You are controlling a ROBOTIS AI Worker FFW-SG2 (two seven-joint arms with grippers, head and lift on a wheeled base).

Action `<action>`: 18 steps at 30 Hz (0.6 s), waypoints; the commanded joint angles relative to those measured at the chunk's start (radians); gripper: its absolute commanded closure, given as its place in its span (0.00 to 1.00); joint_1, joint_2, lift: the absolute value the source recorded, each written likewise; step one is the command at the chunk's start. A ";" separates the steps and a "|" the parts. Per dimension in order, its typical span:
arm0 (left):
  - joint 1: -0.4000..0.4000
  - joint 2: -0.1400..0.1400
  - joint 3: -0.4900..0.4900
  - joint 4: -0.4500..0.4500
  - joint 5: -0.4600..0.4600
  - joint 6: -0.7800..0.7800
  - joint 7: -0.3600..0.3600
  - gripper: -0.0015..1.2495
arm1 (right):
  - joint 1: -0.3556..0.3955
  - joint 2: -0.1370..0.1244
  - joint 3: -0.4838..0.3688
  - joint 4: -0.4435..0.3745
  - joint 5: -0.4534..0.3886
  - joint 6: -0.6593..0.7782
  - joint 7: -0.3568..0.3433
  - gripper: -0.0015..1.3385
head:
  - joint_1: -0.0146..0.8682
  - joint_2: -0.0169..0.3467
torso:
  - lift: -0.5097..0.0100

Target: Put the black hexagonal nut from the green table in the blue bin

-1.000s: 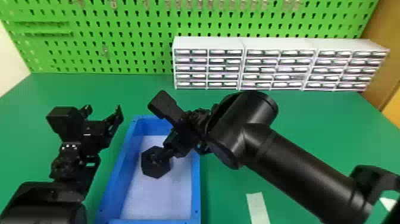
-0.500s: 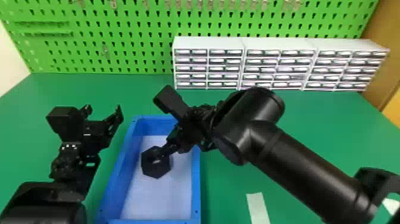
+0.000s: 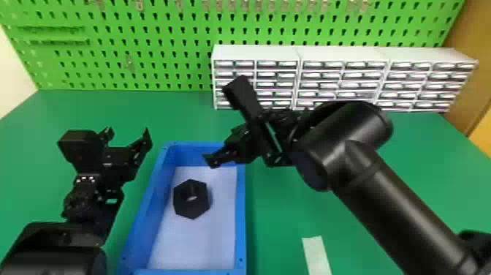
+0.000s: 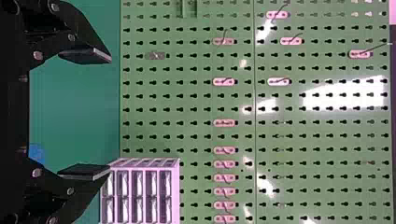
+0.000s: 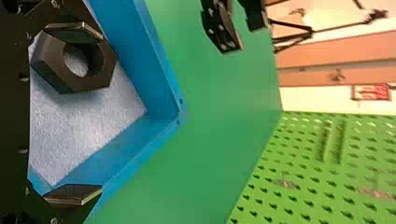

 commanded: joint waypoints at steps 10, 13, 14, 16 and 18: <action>-0.003 0.000 -0.002 0.001 0.000 0.000 0.000 0.34 | 0.126 0.019 -0.250 -0.043 0.058 -0.118 0.018 0.12 | 0.79 0.19 | 0.79; -0.003 0.000 -0.002 0.000 0.000 0.000 0.000 0.34 | 0.145 0.021 -0.291 -0.052 0.067 -0.133 0.018 0.12 | 0.79 0.19 | 0.79; -0.003 0.000 -0.002 0.000 0.000 0.000 0.000 0.34 | 0.151 0.021 -0.305 -0.055 0.067 -0.138 0.018 0.12 | 0.79 0.19 | 0.79; -0.005 0.000 -0.002 0.001 0.000 0.000 0.000 0.34 | 0.163 0.022 -0.334 -0.058 0.067 -0.155 0.018 0.12 | 0.79 0.19 | 0.79; -0.005 0.000 -0.002 0.001 0.000 0.000 0.000 0.34 | 0.176 0.027 -0.363 -0.059 0.067 -0.173 0.018 0.12 | 0.79 0.19 | 0.79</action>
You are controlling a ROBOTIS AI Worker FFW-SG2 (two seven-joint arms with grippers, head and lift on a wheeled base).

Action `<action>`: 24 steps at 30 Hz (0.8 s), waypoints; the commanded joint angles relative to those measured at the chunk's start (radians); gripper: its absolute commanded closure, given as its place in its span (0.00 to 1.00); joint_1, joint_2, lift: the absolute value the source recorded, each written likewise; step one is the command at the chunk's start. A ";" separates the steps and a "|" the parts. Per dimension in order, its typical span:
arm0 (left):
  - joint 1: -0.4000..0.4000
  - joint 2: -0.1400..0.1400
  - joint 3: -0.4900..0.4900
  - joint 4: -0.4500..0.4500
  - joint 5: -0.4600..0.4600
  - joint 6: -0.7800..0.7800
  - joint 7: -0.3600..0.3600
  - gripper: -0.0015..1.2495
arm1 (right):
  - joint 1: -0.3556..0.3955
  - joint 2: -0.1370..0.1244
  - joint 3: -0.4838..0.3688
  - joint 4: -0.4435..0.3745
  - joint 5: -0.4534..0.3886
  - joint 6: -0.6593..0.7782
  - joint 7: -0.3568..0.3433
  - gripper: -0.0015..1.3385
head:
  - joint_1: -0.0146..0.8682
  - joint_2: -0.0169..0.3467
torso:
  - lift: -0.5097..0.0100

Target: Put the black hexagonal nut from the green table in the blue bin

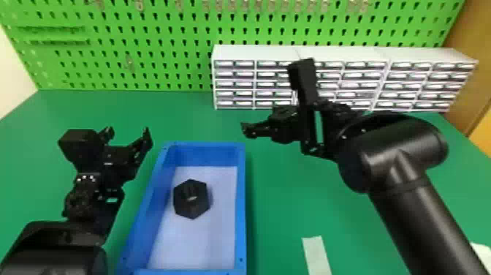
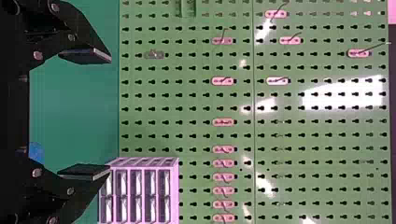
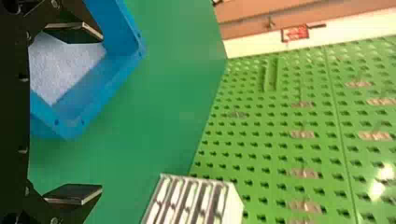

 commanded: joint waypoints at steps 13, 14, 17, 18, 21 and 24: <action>0.000 0.000 0.000 0.001 0.000 0.000 0.000 0.34 | 0.093 0.040 -0.202 -0.010 0.007 -0.173 -0.003 0.12 | 0.79 0.19 | 0.79; 0.000 0.000 0.000 -0.001 0.000 0.000 0.000 0.34 | 0.099 0.042 -0.210 -0.010 0.009 -0.186 -0.006 0.12 | 0.79 0.19 | 0.79; 0.000 0.000 0.000 0.001 0.002 0.000 0.000 0.34 | 0.126 0.049 -0.233 -0.009 0.007 -0.243 -0.043 0.12 | 0.79 0.19 | 0.79; 0.000 0.000 0.002 0.001 0.002 0.000 0.000 0.34 | 0.135 0.052 -0.241 -0.009 0.007 -0.254 -0.058 0.12 | 0.79 0.19 | 0.79; 0.000 0.000 0.002 -0.001 0.003 0.000 0.000 0.34 | 0.153 0.062 -0.262 -0.009 0.026 -0.277 -0.072 0.12 | 0.79 0.19 | 0.79; 0.000 0.000 0.000 -0.001 0.003 0.000 0.000 0.34 | 0.170 0.068 -0.270 -0.005 0.056 -0.318 -0.097 0.12 | 0.79 0.19 | 0.79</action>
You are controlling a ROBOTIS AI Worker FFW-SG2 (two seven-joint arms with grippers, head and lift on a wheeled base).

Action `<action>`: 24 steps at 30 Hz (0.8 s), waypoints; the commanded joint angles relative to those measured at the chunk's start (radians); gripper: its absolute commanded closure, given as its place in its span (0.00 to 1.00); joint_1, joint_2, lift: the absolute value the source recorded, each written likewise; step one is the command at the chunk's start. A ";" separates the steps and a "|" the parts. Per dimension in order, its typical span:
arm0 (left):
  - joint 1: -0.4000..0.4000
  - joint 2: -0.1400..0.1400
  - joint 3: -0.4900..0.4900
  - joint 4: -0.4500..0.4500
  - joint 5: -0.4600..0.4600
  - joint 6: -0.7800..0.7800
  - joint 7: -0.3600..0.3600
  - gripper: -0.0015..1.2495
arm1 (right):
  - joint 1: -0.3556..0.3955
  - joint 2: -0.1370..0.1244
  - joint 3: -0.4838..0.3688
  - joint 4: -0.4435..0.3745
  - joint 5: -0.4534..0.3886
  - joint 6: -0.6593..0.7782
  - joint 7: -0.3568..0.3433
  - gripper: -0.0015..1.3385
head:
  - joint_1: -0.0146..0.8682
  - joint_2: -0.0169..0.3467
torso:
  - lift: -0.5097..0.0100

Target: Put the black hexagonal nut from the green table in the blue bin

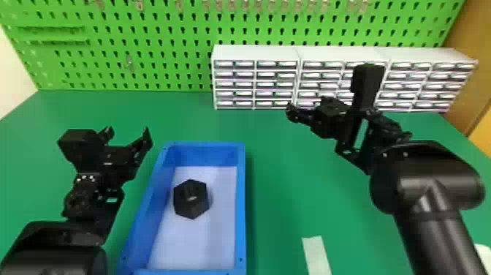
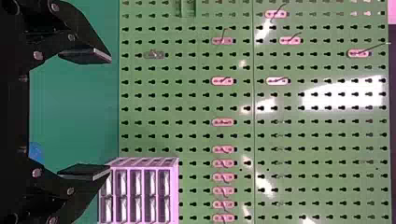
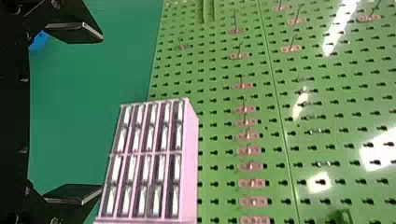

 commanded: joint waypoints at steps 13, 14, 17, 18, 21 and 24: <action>0.000 0.000 -0.001 -0.001 0.004 0.000 0.000 0.34 | 0.097 0.040 -0.042 0.055 0.084 -0.265 -0.153 0.12 | 0.79 0.19 | 0.79; 0.000 0.000 -0.001 -0.001 0.004 0.000 0.000 0.34 | 0.103 0.042 -0.040 0.066 0.082 -0.298 -0.165 0.12 | 0.79 0.19 | 0.79; 0.000 0.000 -0.001 -0.001 0.004 0.000 0.000 0.34 | 0.117 0.047 -0.040 0.099 0.065 -0.377 -0.204 0.12 | 0.79 0.19 | 0.79; 0.000 -0.002 0.001 -0.001 0.004 0.000 0.001 0.34 | 0.120 0.048 -0.045 0.107 0.067 -0.389 -0.208 0.12 | 0.79 0.19 | 0.79; 0.000 0.000 0.001 -0.001 0.005 0.000 0.000 0.34 | 0.123 0.050 -0.048 0.121 0.093 -0.414 -0.215 0.12 | 0.79 0.19 | 0.79; 0.000 0.000 -0.001 -0.001 0.005 0.000 0.000 0.34 | 0.131 0.047 -0.044 0.127 0.098 -0.418 -0.251 0.12 | 0.79 0.19 | 0.79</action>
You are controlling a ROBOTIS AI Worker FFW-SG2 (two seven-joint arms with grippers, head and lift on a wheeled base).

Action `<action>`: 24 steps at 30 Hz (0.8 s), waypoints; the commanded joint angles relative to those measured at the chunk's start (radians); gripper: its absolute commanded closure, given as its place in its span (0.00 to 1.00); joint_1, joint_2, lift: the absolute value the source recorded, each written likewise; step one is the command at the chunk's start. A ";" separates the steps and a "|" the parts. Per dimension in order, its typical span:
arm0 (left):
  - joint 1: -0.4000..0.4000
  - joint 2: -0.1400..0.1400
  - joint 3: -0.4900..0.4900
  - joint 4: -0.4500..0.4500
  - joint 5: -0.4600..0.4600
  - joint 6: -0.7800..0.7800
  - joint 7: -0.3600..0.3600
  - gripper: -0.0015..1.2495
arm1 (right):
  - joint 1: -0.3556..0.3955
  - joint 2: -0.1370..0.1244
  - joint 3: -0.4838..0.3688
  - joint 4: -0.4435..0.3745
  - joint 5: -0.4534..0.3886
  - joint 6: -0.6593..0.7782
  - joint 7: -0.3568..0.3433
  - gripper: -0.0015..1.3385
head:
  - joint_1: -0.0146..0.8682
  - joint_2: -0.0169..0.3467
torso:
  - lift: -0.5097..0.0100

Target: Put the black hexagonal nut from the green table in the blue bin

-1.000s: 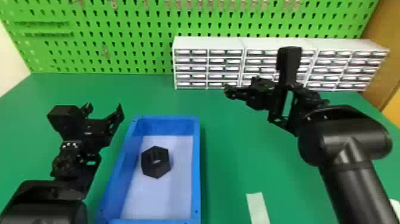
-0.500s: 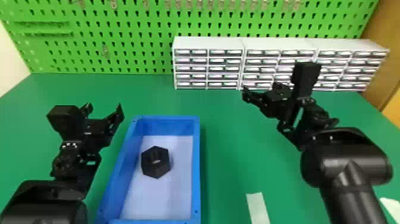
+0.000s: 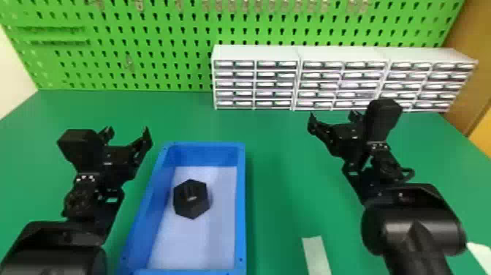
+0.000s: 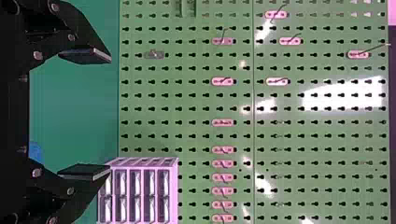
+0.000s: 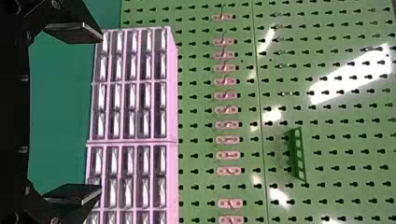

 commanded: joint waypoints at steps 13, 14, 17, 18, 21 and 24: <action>-0.002 -0.001 -0.004 0.000 0.002 0.000 0.000 0.34 | 0.031 0.002 -0.003 0.082 0.001 -0.110 -0.074 0.12 | 0.79 0.19 | 0.79; -0.002 -0.001 -0.005 0.000 0.002 0.000 0.001 0.34 | 0.033 0.002 -0.005 0.085 0.001 -0.113 -0.074 0.12 | 0.79 0.19 | 0.79; -0.003 0.000 -0.008 0.000 0.002 0.000 0.001 0.34 | 0.037 0.001 -0.008 0.103 0.006 -0.151 -0.076 0.12 | 0.79 0.19 | 0.79; -0.003 -0.001 -0.008 0.001 0.001 0.000 0.000 0.34 | 0.039 0.001 -0.009 0.111 0.006 -0.168 -0.078 0.12 | 0.79 0.19 | 0.79; -0.003 -0.001 -0.008 0.001 0.001 0.000 0.001 0.34 | 0.043 0.001 -0.013 0.111 0.006 -0.169 -0.081 0.12 | 0.79 0.19 | 0.79; -0.003 0.000 -0.008 0.000 0.001 0.000 0.001 0.34 | 0.045 0.001 -0.014 0.112 0.005 -0.169 -0.081 0.12 | 0.79 0.19 | 0.79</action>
